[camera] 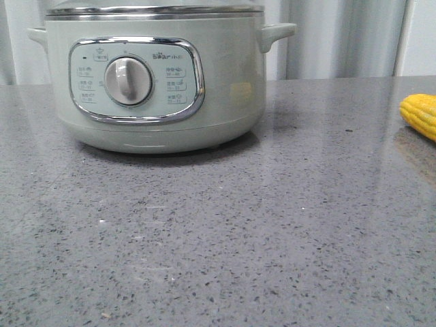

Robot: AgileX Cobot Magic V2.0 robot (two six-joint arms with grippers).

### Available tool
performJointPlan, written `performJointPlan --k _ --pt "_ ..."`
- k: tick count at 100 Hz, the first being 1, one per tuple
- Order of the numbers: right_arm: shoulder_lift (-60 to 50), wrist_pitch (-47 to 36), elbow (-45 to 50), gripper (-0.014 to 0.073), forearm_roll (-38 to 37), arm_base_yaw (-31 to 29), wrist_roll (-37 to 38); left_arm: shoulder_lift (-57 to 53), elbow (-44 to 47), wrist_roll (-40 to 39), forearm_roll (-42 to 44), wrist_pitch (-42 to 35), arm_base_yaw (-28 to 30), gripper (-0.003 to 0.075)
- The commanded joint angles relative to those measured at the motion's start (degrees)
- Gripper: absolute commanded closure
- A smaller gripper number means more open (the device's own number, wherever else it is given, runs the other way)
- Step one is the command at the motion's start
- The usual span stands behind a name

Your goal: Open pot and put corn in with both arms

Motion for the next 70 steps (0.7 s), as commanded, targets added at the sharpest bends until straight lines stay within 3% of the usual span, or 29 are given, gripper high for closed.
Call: performJointPlan --k 1,23,30,40,49,62,70 --pt "5.9 4.3 -7.8 0.0662 -6.4 -0.3 -0.3 4.8 -7.6 0.1 9.1 4.1 0.1 0.0741" --pt "20.2 7.6 -20.2 0.0662 -9.6 -0.3 -0.4 17.9 -21.0 0.4 18.4 12.6 0.1 0.0710" --pt "24.0 8.4 -22.9 0.0657 -9.6 -0.3 -0.4 21.7 -23.8 2.8 18.2 12.9 0.1 0.0601" --pt "28.0 11.2 -25.7 0.0608 -9.6 -0.2 -1.6 27.4 -27.0 4.7 18.2 12.0 -1.5 0.0351" --pt "30.7 13.4 -27.2 0.0468 -9.6 0.4 -3.3 32.5 -30.0 4.8 18.2 11.5 -4.8 0.0241" --pt "33.2 13.7 -28.6 0.0173 -9.3 2.0 -3.3 40.2 -34.2 4.8 18.2 6.8 -12.3 0.0241" --pt "34.1 13.7 -29.4 0.0077 -9.0 2.9 -3.3 45.3 -36.5 4.8 18.3 1.0 -18.2 0.0241"
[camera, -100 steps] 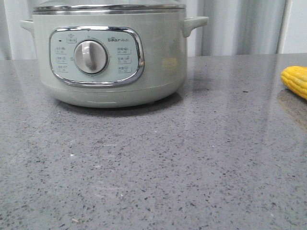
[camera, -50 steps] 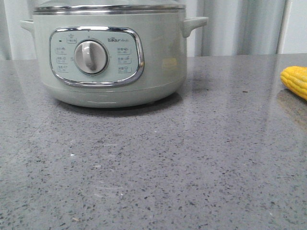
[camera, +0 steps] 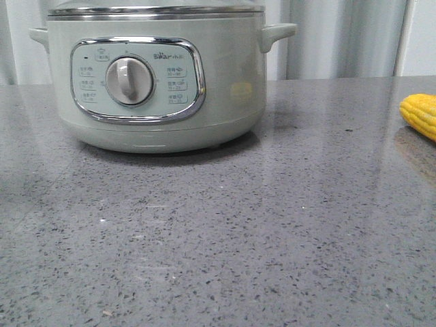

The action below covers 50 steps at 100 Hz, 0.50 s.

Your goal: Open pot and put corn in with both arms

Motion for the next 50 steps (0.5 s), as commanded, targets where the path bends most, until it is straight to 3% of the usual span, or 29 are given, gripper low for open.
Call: performJointPlan --k 1,15,50 --pt "1.4 -4.0 -2.7 0.0069 0.1 0.8 -0.7 6.1 -4.7 0.2 -0.1 -11.3 -6.3 0.0241" --pt "1.5 -4.5 -2.7 0.0063 0.3 1.2 -0.7 17.1 -10.4 0.2 -0.1 -20.0 -13.7 0.0241" --pt "1.5 -4.4 -2.7 0.0064 0.3 1.2 -0.7 39.7 -27.5 0.0 -0.2 -19.9 -18.6 0.0241"
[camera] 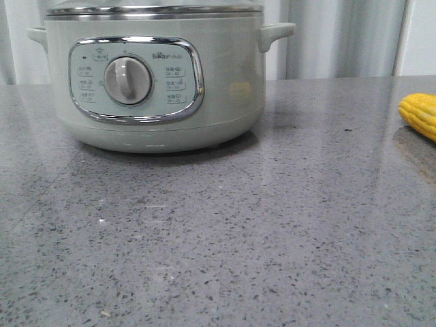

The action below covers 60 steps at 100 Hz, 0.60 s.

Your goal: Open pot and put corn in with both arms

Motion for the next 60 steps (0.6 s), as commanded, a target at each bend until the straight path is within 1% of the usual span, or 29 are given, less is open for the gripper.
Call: performJointPlan --k 1,12,30,36,43,50,60 --pt "0.4 -4.4 -2.2 0.0064 0.0 0.0 -0.6 2.1 -5.2 -0.1 -0.2 -4.4 -0.6 0.0241" --pt "0.4 -4.3 -2.2 0.0064 0.0 0.0 -0.6 5.5 -7.2 -0.1 -0.3 -3.4 -0.6 0.0241" --pt "0.4 -4.0 -2.2 0.0064 0.1 0.0 -0.6 8.1 -7.2 -0.1 -0.8 -3.3 -0.6 0.0242" --pt "0.4 -4.0 -2.2 0.0064 0.2 0.0 -0.6 8.4 -7.2 -0.1 -0.8 -3.2 -0.6 0.0255" --pt "0.4 -4.0 -2.2 0.0064 0.3 0.0 -0.6 8.7 -7.2 -0.2 -0.8 -3.1 -0.6 0.0294" --pt "0.4 -4.0 -2.2 0.0064 0.7 0.0 -0.6 8.7 -7.2 -0.2 -0.8 -3.0 -0.6 0.0360" --pt "0.4 -4.0 -2.2 0.0064 0.7 0.0 -0.6 8.7 -7.2 -0.2 -0.8 -3.2 -0.6 0.0493"
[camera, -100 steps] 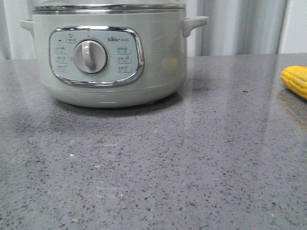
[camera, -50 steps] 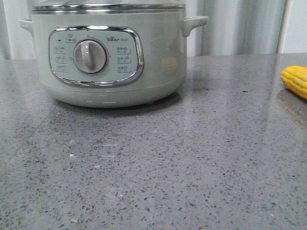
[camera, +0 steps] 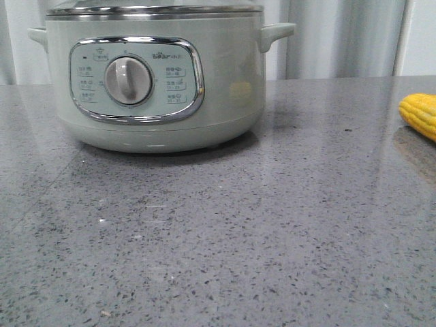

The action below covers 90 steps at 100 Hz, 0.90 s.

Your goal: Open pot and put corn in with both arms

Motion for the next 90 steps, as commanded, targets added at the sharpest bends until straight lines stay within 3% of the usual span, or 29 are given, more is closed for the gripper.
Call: performJointPlan --k 1,16,48,62,73,90 --pt "0.4 -4.0 -2.2 0.0064 0.2 0.0 -0.6 -1.8 -1.7 -0.1 -0.3 -3.5 -0.3 0.0502" --pt "0.4 -4.0 -2.2 0.0064 0.2 0.0 -0.6 -3.3 -2.1 -0.1 -0.3 -4.6 -0.3 0.0643" --pt "0.4 -4.0 -2.2 0.0064 0.2 0.0 -0.6 -15.1 -5.9 1.4 1.5 -4.4 2.7 0.0659" --pt "0.4 -3.9 -2.2 0.0064 0.2 0.0 -0.6 -21.5 -5.8 3.8 1.5 2.9 10.6 0.0659" --pt "0.4 -3.0 -2.2 0.0064 0.2 0.0 -0.6 -25.0 -4.7 4.0 1.5 10.7 20.3 0.0659" --pt "0.4 -1.5 -2.0 0.0064 0.2 0.0 -0.6 -27.8 2.8 4.0 0.7 11.2 33.8 0.0659"
